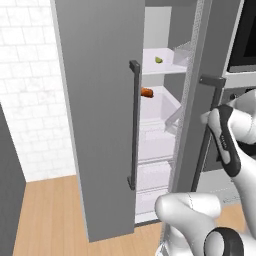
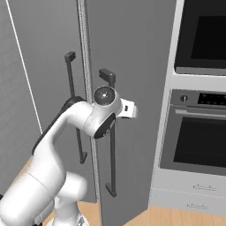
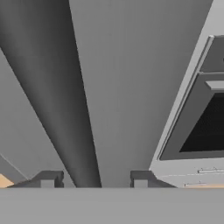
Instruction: Grab a lemon wedge from the fridge and one ice cube from the ice bowl, and put them in the glass of lemonade.
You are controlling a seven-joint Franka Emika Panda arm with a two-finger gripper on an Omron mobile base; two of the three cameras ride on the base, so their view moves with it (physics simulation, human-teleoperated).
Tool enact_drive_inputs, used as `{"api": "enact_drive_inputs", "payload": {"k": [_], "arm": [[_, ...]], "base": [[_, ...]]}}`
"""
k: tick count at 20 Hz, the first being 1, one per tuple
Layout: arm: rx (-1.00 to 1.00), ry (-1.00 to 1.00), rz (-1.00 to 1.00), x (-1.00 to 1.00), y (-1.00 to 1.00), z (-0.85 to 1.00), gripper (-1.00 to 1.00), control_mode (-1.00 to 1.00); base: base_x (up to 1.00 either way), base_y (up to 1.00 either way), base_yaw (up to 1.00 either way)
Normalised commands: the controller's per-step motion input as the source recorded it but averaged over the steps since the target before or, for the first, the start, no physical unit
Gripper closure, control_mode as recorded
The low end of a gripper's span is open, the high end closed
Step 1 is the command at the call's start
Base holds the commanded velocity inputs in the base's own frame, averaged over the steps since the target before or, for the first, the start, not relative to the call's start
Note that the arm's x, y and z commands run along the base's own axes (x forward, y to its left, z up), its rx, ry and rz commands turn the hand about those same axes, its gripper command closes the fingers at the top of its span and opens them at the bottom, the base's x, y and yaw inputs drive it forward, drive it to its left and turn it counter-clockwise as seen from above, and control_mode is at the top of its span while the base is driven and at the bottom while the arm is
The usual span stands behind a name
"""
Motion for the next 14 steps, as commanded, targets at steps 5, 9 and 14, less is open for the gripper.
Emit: {"api": "enact_drive_inputs", "payload": {"k": [5, 9, 14], "arm": [[0.0, -0.09, 0.0, -0.85, -0.04, 0.34, -1.0, -1.0], [0.0, -0.23, 0.0, -1.0, 0.0, 0.55, -1.0, -1.0], [-0.01, -0.17, 0.0, -0.83, 0.35, 0.56, -1.0, -1.0]], "base": [[0.0, 0.0, 0.0], [0.0, 0.0, 0.0], [0.0, 0.0, 0.0]]}}
